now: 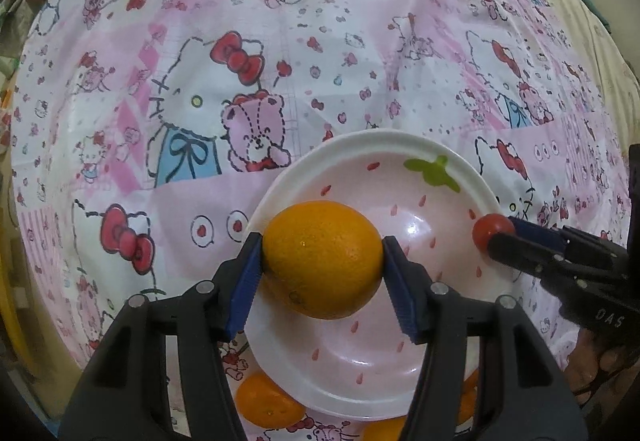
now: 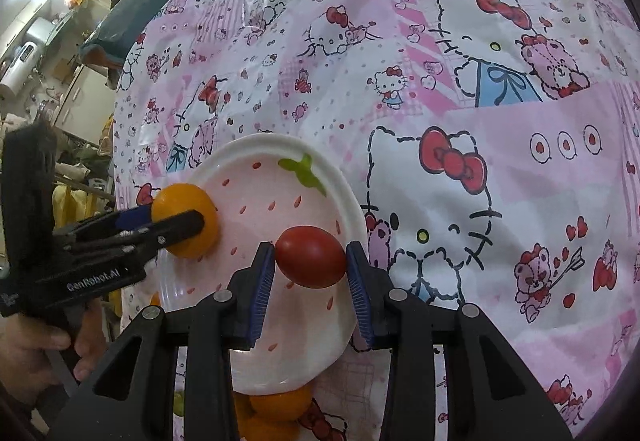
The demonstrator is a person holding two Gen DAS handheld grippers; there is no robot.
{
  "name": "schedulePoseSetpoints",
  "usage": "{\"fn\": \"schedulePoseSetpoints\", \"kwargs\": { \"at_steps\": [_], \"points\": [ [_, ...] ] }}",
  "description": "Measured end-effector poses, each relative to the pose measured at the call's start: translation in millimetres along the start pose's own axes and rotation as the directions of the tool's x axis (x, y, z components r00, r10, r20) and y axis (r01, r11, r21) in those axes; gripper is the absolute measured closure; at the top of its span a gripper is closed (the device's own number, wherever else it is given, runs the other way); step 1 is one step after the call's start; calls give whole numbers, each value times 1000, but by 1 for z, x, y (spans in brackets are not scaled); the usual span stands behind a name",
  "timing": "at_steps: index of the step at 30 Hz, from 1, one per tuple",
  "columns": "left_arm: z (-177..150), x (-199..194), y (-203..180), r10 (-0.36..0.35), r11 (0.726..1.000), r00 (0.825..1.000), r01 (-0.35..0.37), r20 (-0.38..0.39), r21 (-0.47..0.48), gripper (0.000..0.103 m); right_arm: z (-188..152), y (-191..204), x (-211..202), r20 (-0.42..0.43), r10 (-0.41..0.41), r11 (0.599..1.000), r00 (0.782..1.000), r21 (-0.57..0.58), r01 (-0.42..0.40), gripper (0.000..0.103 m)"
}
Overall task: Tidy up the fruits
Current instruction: 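Lower the orange and tomato onto the pink plate and open both tools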
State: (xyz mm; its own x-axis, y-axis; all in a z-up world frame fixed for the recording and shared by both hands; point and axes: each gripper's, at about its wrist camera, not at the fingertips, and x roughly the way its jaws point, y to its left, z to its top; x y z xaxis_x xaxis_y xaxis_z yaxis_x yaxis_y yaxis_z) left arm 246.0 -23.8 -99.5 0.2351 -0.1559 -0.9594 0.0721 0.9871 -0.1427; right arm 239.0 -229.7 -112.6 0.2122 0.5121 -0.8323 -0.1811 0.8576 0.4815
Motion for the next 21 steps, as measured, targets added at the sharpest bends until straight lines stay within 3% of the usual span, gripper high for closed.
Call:
{"fn": "schedulePoseSetpoints", "kwargs": {
  "at_steps": [15,19,21],
  "points": [
    [-2,0,4,-29,999,1000,29,-3,-21,45,4,-4,-4,28,33,999,999,40,-34,62],
    [0,-10,10,-19,998,999,22,50,-59,14,6,-5,-8,41,39,998,998,48,-41,60],
    [3,-17,11,-10,998,997,15,78,-57,14,7,-7,-13,60,43,997,997,63,-47,46]
  ]
}}
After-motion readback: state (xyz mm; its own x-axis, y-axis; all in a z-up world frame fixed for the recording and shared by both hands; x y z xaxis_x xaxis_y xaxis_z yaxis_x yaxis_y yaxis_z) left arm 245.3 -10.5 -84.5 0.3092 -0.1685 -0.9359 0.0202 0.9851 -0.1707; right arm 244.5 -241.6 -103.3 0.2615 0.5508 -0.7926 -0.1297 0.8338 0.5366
